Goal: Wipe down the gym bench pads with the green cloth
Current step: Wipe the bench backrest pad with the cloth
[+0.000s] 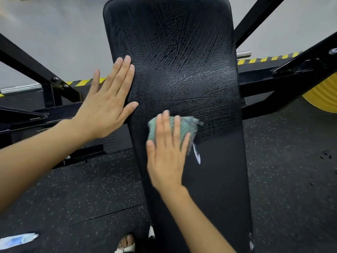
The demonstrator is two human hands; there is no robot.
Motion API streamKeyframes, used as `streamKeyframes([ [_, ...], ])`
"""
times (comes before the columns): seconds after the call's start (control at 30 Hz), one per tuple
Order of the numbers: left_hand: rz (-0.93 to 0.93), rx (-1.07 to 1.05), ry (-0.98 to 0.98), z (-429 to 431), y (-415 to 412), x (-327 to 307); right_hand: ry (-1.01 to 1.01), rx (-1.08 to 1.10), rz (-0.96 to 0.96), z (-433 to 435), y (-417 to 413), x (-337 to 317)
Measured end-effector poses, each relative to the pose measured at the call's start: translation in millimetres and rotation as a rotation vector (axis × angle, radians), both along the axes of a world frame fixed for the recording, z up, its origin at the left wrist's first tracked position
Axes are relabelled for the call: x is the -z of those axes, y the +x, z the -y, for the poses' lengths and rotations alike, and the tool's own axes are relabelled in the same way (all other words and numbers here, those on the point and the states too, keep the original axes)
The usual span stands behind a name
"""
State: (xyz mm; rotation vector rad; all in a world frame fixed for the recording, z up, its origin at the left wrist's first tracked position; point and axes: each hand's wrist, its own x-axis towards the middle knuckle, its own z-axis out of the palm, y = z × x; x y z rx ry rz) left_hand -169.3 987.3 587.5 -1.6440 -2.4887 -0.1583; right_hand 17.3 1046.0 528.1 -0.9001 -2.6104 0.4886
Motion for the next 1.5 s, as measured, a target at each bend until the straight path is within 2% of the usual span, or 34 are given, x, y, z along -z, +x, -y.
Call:
streamKeyframes([
  [0.13, -0.010, 0.003, -0.002, 0, 0, -1, 0.102, -0.226, 0.070, -4, 22, 13],
  [0.2, -0.003, -0.002, -0.003, 1, -1, -1, 0.134, -0.218, 0.078, -29, 37, 19],
  [0.4, 0.030, 0.010, 0.009, 1, 0, 1, 0.009, 0.170, 0.038, -105, 73, 20],
  [0.57, 0.044, 0.009, 0.041, -1, 1, 3, -0.066, 0.357, -0.082, -79, 47, 17],
  [0.8, 0.056, 0.018, 0.048, -1, 0, 5, -0.038, 0.084, 0.002, 15, 16, 15],
  [0.93, 0.065, 0.024, 0.049, -1, -2, 5, 0.017, -0.172, 0.072, 53, 35, 31],
  [1.0, 0.067, 0.026, 0.048, -1, -3, 5, 0.077, -0.232, 0.114, 60, 47, 42],
  [1.17, 0.053, 0.035, 0.053, -1, -5, 7, 0.092, -0.225, 0.079, 41, 25, 31],
  [1.33, 0.033, 0.050, 0.059, 0, -6, 7, 0.056, -0.085, -0.021, 8, -27, -4],
  [1.5, 0.021, 0.051, 0.060, -1, -6, 8, 0.036, -0.085, 0.008, 14, -8, 2],
])
